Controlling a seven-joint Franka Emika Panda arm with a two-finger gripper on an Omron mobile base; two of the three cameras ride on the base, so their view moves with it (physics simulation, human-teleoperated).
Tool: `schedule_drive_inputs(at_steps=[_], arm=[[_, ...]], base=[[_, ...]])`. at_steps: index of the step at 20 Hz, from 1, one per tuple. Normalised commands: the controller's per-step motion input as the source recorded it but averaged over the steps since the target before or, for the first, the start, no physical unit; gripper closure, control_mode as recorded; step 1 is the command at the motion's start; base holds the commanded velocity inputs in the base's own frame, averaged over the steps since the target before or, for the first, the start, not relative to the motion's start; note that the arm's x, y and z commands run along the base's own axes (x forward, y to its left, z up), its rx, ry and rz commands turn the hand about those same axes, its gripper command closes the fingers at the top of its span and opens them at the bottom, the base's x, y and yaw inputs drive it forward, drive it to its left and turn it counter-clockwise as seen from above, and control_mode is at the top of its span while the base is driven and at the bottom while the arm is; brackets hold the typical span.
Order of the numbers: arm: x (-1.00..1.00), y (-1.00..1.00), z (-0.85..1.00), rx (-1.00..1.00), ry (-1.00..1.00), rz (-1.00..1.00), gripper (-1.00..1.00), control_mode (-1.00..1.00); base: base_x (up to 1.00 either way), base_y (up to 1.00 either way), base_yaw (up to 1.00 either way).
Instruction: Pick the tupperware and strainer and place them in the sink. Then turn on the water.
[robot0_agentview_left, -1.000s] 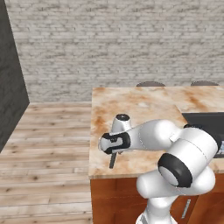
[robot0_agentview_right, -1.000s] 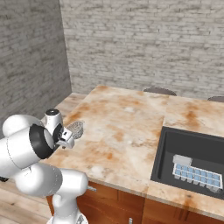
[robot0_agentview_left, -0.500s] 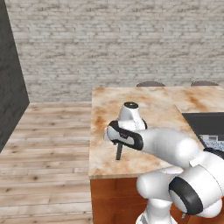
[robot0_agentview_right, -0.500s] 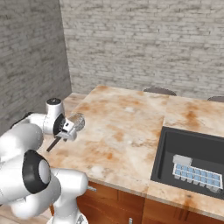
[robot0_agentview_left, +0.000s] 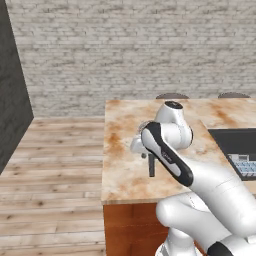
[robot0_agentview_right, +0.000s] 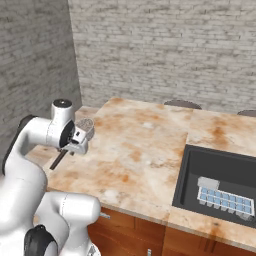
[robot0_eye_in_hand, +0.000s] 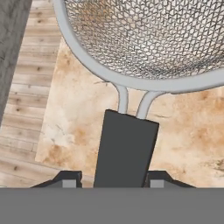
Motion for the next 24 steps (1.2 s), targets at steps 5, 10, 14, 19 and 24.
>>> schedule_drive_inputs(at_steps=[5, 10, 14, 19, 24], arm=[[-0.4, -0.04, 0.71, 0.0, 0.0, 0.07, 1.0, -1.0], [-0.21, 0.0, 0.52, 0.0, 0.0, 0.02, 1.0, -1.0], [0.0, 0.0, 0.0, 0.0, 0.0, 0.0, 1.0, -1.0], [0.0, 0.0, 0.0, 0.0, 0.0, 0.0, 1.0, -1.0], [0.0, 0.0, 0.0, 0.0, 0.0, 0.0, 1.0, 1.0]], base=[[0.0, 0.0, 0.0], [0.0, 0.0, 0.0], [0.0, 0.0, 0.0], [0.0, 0.0, 0.0], [-0.29, -0.08, -0.02]])
